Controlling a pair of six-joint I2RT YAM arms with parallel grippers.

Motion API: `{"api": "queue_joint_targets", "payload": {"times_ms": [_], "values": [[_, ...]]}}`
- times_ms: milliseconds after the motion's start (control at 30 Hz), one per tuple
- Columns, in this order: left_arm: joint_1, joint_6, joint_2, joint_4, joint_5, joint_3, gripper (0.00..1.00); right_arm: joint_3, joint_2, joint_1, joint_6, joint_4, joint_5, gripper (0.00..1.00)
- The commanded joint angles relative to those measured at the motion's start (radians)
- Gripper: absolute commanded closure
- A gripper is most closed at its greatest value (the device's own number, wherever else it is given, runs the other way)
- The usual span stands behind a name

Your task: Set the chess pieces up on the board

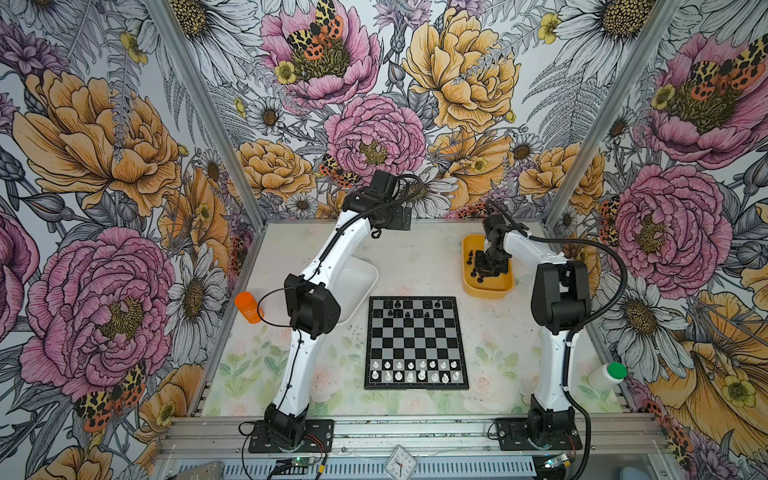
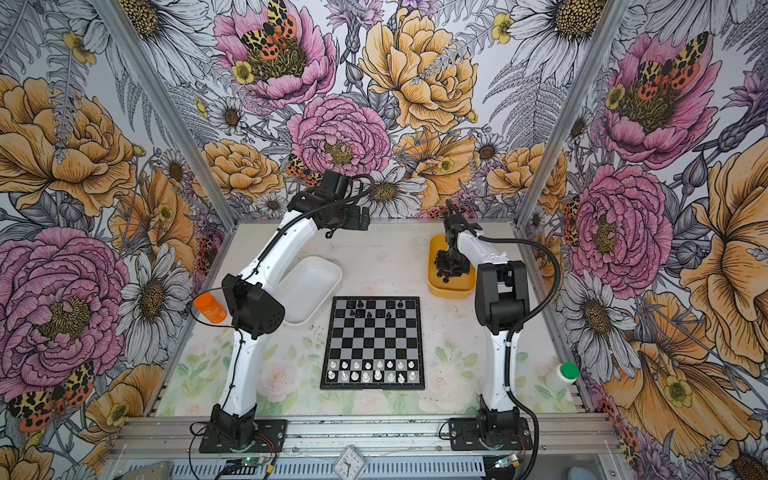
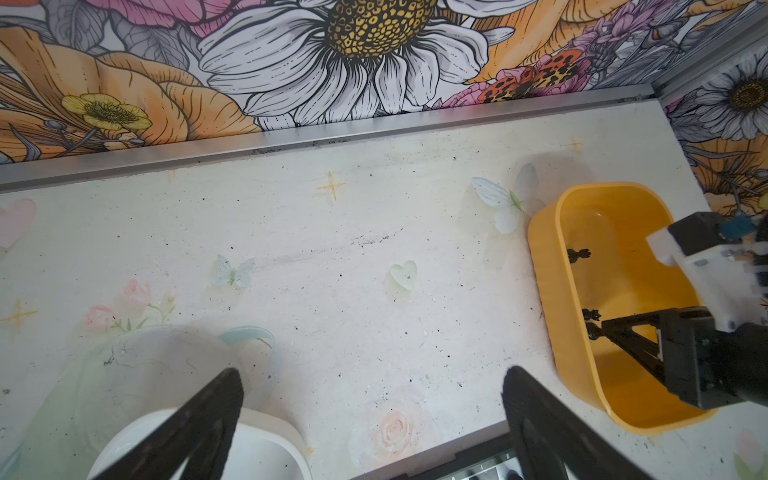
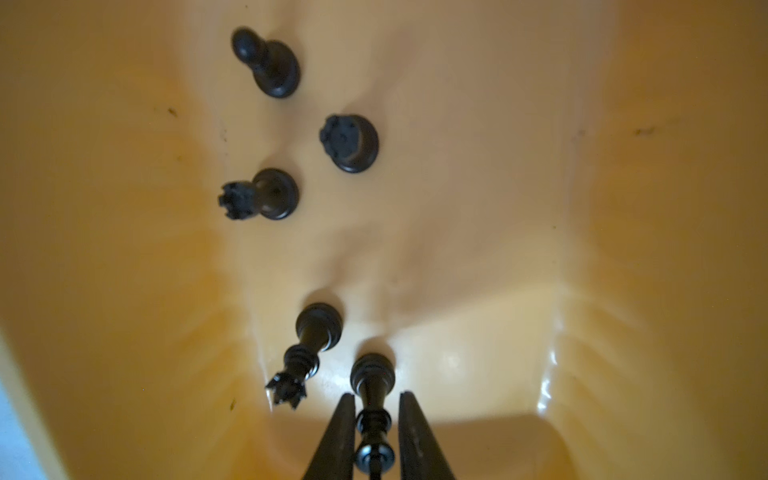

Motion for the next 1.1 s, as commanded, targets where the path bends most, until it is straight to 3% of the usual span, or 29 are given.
{"api": "queue_joint_targets", "payload": {"times_ms": [0,700,1067], "values": [[0.012,0.002,-0.045,0.022,-0.012,-0.011,0.01,0.013,0.017,0.003,-0.004,0.014,-0.015,0.79],[0.043,0.01,-0.07,0.022,-0.004,-0.05,0.01,0.016,-0.023,0.016,0.012,0.007,0.001,0.84],[0.125,-0.008,-0.188,0.072,-0.02,-0.189,0.01,0.033,-0.098,0.032,0.0,-0.041,0.065,0.85]]}}
